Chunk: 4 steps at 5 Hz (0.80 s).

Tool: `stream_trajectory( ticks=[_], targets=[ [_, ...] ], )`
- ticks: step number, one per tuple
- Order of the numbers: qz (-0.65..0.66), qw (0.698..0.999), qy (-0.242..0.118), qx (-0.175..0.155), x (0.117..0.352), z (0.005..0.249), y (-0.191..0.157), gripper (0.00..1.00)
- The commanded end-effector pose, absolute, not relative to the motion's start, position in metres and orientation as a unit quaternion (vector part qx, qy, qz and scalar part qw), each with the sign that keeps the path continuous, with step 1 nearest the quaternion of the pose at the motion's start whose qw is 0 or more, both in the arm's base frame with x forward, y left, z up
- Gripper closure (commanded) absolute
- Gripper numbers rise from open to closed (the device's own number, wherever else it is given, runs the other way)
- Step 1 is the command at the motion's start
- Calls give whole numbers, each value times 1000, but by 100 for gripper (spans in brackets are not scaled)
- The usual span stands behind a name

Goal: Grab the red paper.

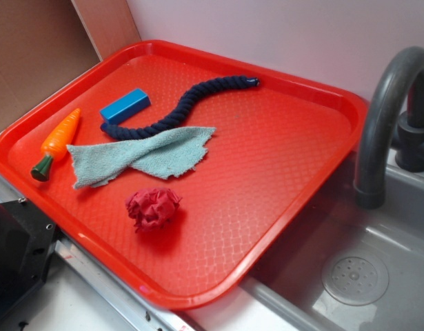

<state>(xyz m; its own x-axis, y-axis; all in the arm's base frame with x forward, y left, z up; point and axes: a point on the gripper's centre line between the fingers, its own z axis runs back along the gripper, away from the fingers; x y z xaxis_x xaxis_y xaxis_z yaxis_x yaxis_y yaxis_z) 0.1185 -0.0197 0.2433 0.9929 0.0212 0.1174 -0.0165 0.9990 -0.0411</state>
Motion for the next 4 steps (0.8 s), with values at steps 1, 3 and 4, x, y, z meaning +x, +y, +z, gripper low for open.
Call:
stream_trajectory(
  ticks=[1,3,4],
  targets=[
    [9,998,-59,-20,118,243,-20,0],
    [62,996,-56,-44,151,220,-49,0],
    [38,997,-40,-52,165,196,-70,0]
  ],
)
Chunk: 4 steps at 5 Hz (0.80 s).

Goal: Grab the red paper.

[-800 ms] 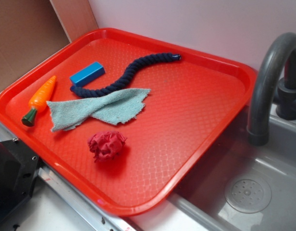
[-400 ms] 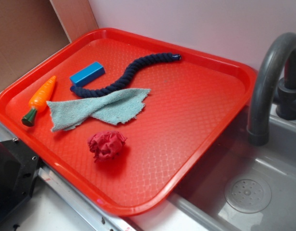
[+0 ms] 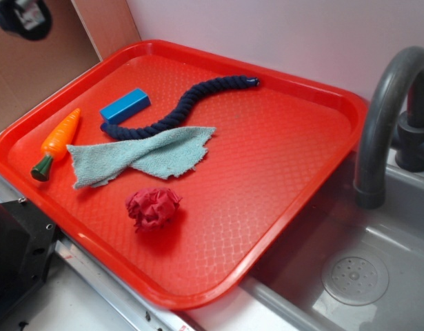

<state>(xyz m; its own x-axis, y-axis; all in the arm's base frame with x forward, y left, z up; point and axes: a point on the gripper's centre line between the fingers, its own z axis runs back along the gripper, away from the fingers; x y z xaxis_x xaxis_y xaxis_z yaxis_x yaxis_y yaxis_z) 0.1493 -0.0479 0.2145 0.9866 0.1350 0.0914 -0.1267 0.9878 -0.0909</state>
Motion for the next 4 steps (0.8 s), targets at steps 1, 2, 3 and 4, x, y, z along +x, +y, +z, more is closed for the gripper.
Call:
stream_trajectory(
  ticks=[1,2,3,4],
  targets=[
    [19,997,-25,-77,170,175,-88,0],
    [-15,994,15,-105,176,143,-105,0],
    [-25,996,44,-79,175,119,-112,0],
    [-50,991,90,-81,177,84,-122,0]
  ],
)
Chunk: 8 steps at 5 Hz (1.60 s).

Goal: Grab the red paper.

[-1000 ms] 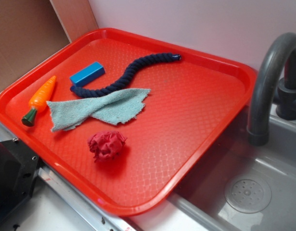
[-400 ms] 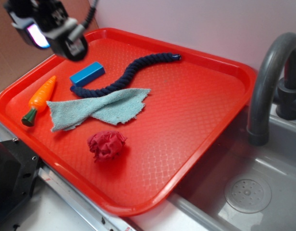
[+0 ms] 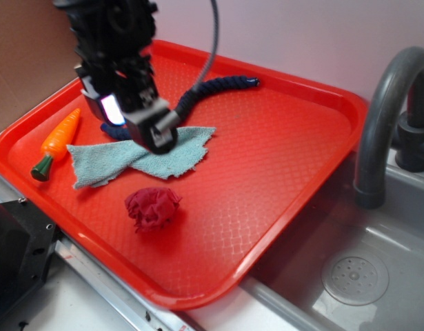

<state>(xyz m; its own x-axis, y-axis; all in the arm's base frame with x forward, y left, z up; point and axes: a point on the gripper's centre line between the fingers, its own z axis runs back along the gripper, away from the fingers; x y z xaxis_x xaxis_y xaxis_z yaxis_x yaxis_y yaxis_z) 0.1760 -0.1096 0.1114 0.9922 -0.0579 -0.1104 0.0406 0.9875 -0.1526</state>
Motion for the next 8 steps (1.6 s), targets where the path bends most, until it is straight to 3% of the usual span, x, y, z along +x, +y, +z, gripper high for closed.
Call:
stream_trajectory(
  ticks=[1,2,4,7,8],
  targets=[
    [-60,989,123,-58,171,66,-132,0],
    [-51,987,150,-31,161,49,-128,0],
    [-34,982,181,29,144,41,-120,0],
    [-31,978,203,38,142,21,-110,0],
    [-31,983,178,37,144,30,-111,100]
  ],
)
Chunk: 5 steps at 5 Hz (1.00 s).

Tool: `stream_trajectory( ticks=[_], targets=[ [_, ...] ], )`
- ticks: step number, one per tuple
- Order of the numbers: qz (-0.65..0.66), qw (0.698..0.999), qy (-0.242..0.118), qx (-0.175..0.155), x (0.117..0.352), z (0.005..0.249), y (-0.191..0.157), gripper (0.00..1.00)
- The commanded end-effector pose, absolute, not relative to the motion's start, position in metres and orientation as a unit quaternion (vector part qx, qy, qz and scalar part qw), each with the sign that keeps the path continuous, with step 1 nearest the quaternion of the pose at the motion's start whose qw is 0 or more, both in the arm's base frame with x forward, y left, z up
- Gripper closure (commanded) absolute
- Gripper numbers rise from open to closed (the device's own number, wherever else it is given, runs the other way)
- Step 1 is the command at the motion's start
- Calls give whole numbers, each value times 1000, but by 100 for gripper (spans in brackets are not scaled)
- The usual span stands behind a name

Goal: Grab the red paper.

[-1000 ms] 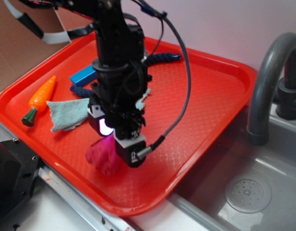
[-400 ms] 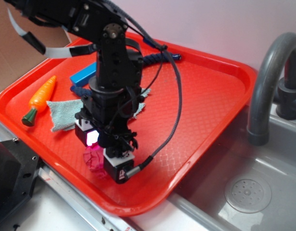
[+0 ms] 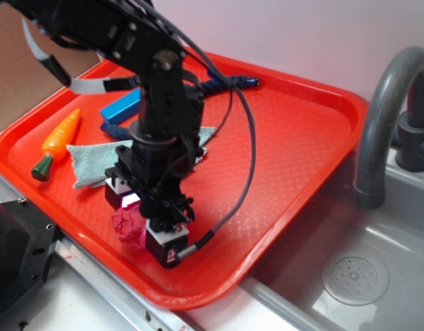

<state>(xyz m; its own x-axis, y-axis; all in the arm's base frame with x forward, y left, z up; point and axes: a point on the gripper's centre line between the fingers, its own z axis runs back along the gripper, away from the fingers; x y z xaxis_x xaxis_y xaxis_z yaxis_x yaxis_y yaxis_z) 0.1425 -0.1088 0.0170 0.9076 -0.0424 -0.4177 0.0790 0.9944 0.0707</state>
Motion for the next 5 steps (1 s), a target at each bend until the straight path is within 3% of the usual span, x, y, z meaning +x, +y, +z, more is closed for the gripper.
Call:
stream_trajectory(
  ticks=[1,2,3,4,5],
  targets=[
    [3,993,115,11,164,77,-104,100],
    [51,998,45,-19,187,129,-81,100],
    [110,992,-50,-42,193,181,-43,100],
    [151,984,-86,-37,188,229,-22,100],
    [47,993,-92,-50,206,216,-25,100]
  ],
)
